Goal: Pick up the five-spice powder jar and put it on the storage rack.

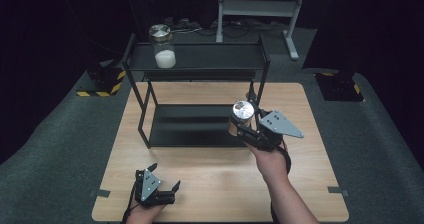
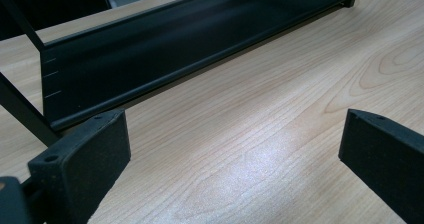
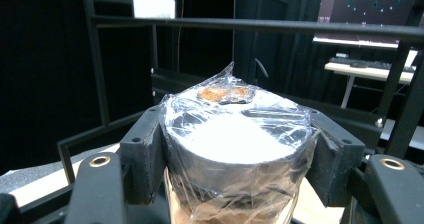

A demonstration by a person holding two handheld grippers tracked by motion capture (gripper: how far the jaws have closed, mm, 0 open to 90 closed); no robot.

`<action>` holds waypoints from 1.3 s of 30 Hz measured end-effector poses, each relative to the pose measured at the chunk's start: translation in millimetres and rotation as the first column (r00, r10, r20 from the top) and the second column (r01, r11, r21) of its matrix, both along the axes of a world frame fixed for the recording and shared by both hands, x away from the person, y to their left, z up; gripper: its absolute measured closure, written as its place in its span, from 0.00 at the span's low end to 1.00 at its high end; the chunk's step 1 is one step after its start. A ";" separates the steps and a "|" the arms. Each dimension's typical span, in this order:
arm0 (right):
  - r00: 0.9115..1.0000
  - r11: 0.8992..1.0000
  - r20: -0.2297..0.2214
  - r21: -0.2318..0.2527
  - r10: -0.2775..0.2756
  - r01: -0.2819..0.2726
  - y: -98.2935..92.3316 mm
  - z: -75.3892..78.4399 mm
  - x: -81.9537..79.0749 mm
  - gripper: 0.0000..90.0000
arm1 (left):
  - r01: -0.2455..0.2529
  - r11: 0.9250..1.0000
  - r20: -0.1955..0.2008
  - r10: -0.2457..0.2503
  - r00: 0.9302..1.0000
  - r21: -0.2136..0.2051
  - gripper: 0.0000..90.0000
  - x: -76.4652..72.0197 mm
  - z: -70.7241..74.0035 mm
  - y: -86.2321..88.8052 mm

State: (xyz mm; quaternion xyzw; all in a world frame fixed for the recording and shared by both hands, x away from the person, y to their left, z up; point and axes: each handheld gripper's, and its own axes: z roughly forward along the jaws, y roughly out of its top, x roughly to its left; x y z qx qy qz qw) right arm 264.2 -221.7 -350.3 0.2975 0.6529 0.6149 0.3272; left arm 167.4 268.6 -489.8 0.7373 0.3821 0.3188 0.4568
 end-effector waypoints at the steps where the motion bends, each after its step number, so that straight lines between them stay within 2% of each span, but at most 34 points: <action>1: 1.000 1.000 0.002 0.001 0.001 -0.001 0.1 2.1 0.7 0.38 | 0.000 1.000 0.000 0.000 1.000 -0.001 0.00 0.1 0.0 0.2; 13: 0.999 1.000 0.035 0.001 0.006 -0.006 8.0 23.8 8.5 0.38 | -0.001 1.000 -0.002 0.001 1.000 -0.007 0.00 0.3 -0.1 1.2; 29: 0.998 0.999 0.067 0.048 -0.014 0.011 15.1 48.3 20.6 0.38 | 0.001 1.000 -0.003 -0.001 1.000 -0.019 0.00 0.5 -0.7 3.3; 39: 0.995 0.999 0.097 0.049 -0.021 0.017 22.6 64.6 29.4 0.38 | 0.003 1.000 -0.003 -0.003 1.000 -0.026 0.00 0.7 -1.2 4.3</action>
